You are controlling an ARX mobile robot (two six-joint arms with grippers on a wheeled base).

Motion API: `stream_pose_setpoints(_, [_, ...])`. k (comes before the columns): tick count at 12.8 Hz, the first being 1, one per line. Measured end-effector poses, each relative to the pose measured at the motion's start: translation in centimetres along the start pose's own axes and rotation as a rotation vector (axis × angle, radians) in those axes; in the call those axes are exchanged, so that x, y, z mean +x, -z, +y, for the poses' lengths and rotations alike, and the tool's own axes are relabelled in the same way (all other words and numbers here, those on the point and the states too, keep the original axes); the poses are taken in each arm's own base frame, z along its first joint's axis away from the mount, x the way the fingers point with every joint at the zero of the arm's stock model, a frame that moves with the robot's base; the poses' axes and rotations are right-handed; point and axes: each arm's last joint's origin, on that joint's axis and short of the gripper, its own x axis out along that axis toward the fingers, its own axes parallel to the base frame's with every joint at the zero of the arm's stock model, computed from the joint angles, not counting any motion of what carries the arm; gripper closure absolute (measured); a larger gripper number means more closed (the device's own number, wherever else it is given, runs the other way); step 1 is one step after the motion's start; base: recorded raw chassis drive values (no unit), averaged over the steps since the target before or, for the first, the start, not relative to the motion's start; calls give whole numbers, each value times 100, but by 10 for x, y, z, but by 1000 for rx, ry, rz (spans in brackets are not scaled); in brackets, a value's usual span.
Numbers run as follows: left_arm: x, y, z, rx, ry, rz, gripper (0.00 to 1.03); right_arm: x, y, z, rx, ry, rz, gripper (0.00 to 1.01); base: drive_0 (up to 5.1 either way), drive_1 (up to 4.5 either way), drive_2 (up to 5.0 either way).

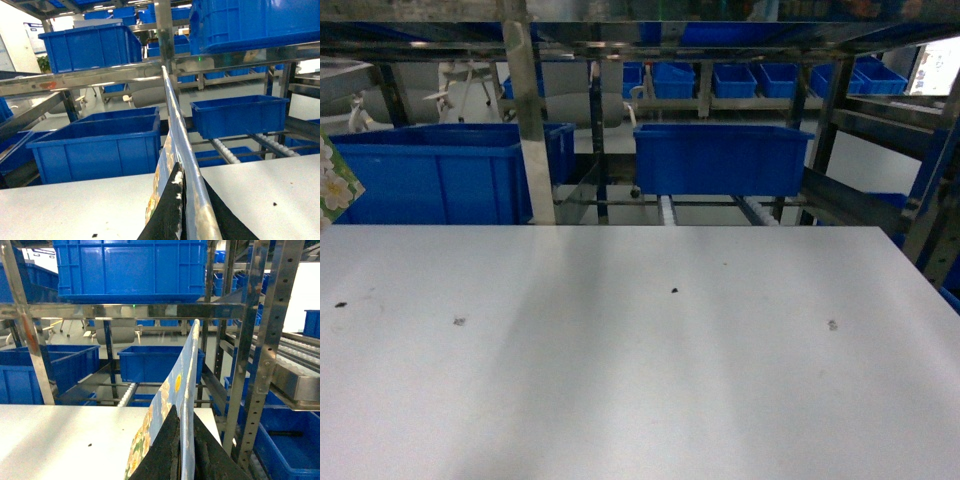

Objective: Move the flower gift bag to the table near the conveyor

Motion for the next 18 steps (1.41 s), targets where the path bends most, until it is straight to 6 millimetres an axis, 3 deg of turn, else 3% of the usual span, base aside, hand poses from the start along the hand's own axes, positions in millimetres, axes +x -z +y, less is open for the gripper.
stream_pose_setpoints(5, [0,0,0,0,0,1,101,0,0,0,0,0,1,98,-421,441,32])
stream_pose_setpoints(9, [0,0,0,-1,0,-2,101,0,1,0,1,1,5,98,-430,211,264])
stream_pose_setpoints(13, [0,0,1,1,-7,3,101,0,0,0,1,-3,1,98,0,0,0])
stream_pose_setpoints(16, [0,0,0,0,2,-1,101,0,0,0,0,-3,-3,98,-195,469,-254])
stream_pose_setpoints(18, [1,2,1,4,-8,14,101,1,1,0,1,-5,12,98,0,0,0])
